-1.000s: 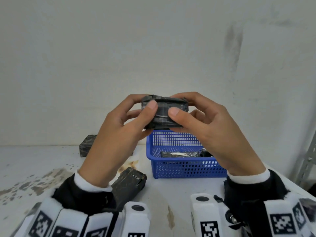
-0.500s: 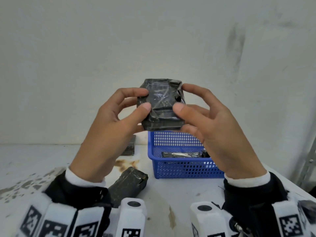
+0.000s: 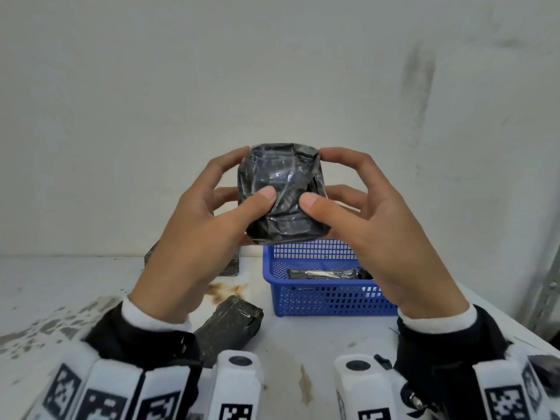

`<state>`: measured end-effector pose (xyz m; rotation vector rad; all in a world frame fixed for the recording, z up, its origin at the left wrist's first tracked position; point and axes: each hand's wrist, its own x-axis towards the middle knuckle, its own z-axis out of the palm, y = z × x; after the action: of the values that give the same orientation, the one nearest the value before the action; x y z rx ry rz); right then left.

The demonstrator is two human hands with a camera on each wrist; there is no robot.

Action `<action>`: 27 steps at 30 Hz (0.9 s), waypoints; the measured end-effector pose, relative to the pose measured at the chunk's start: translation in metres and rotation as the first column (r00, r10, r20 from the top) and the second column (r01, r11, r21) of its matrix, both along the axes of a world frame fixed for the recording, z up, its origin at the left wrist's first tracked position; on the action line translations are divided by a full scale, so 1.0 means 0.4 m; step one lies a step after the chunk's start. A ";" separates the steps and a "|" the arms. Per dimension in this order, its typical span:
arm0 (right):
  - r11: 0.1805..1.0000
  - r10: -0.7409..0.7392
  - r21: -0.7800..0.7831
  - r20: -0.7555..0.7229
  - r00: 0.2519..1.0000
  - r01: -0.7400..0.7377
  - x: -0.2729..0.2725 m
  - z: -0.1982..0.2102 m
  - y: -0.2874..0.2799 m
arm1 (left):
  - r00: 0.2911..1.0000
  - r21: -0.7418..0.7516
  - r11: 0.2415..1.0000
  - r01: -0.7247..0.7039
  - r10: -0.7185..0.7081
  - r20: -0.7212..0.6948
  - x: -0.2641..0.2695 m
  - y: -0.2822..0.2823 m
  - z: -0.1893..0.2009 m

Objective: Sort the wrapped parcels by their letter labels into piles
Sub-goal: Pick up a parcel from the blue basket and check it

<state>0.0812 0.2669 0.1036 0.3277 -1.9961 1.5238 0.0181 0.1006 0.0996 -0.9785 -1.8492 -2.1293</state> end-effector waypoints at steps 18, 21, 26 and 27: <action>0.992 -0.088 0.091 0.011 0.996 0.086 0.000 -0.002 -0.003 | 0.991 -0.108 0.986 -0.125 0.118 -0.071 0.001 0.012 -0.010; 0.986 -0.112 0.126 0.006 0.994 0.111 -0.002 -0.002 -0.003 | 0.989 -0.109 0.986 -0.128 0.119 -0.082 0.001 0.012 -0.011; 0.979 -0.141 0.149 0.007 0.990 0.139 0.006 0.004 -0.003 | 0.990 -0.123 0.984 -0.130 0.121 -0.076 0.006 0.016 -0.010; 0.978 -0.144 0.153 0.003 0.990 0.141 0.005 0.003 -0.003 | 0.989 -0.124 0.984 -0.130 0.120 -0.085 0.006 0.017 -0.011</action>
<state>0.0832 0.2655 0.1048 0.2302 -2.1049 1.2922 0.0206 0.1075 0.0954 -0.9291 -1.9753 -1.8945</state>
